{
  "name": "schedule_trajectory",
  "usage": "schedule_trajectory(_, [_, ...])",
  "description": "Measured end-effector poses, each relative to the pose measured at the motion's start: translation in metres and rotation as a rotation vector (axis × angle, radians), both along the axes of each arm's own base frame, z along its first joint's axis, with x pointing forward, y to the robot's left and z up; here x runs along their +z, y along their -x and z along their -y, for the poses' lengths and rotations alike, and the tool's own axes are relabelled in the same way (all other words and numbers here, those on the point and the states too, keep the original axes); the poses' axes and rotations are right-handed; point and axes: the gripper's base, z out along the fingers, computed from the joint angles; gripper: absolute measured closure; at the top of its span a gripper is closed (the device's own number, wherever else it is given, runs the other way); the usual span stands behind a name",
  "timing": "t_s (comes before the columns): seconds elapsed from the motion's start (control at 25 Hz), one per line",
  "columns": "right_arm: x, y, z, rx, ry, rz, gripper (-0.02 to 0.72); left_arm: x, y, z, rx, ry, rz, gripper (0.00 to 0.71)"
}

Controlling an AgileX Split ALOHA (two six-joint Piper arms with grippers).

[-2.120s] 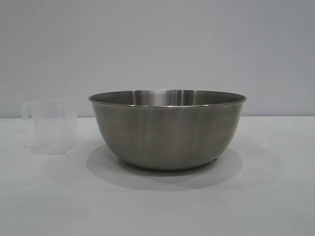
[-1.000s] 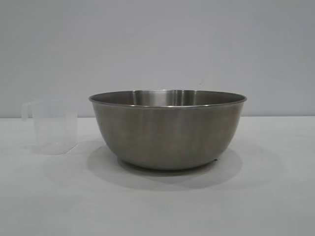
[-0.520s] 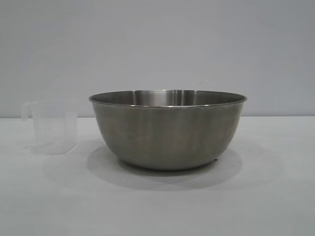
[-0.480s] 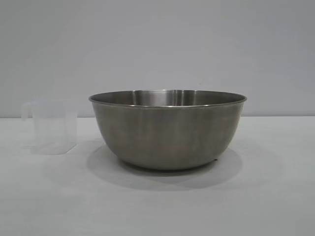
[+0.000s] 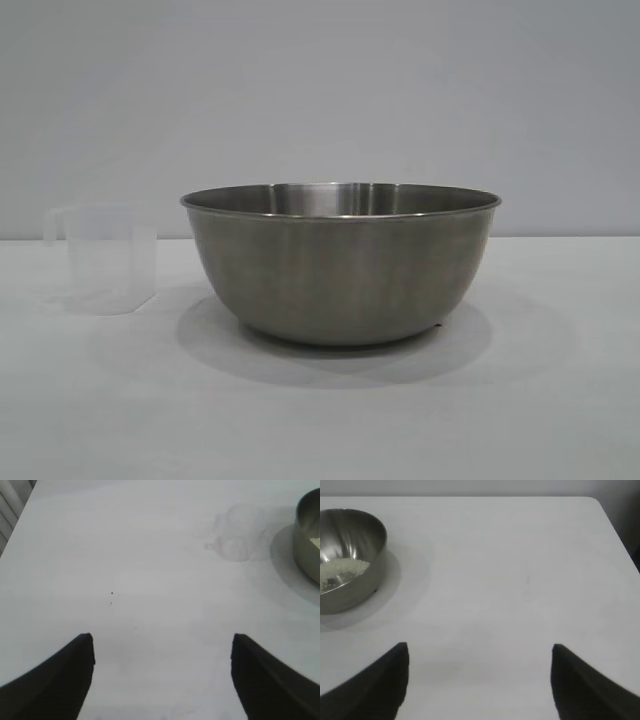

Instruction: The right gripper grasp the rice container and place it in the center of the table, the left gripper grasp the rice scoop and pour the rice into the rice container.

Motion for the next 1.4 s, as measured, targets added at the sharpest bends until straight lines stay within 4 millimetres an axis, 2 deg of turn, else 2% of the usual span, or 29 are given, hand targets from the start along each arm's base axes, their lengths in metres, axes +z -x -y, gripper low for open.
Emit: schedule_trajectory(1.4, [0.0000,0.0001,0.0002,0.017,0.000,0.000,0.204,0.0000,0.0001,-0.0020,0.011,-0.026,-0.001,0.211])
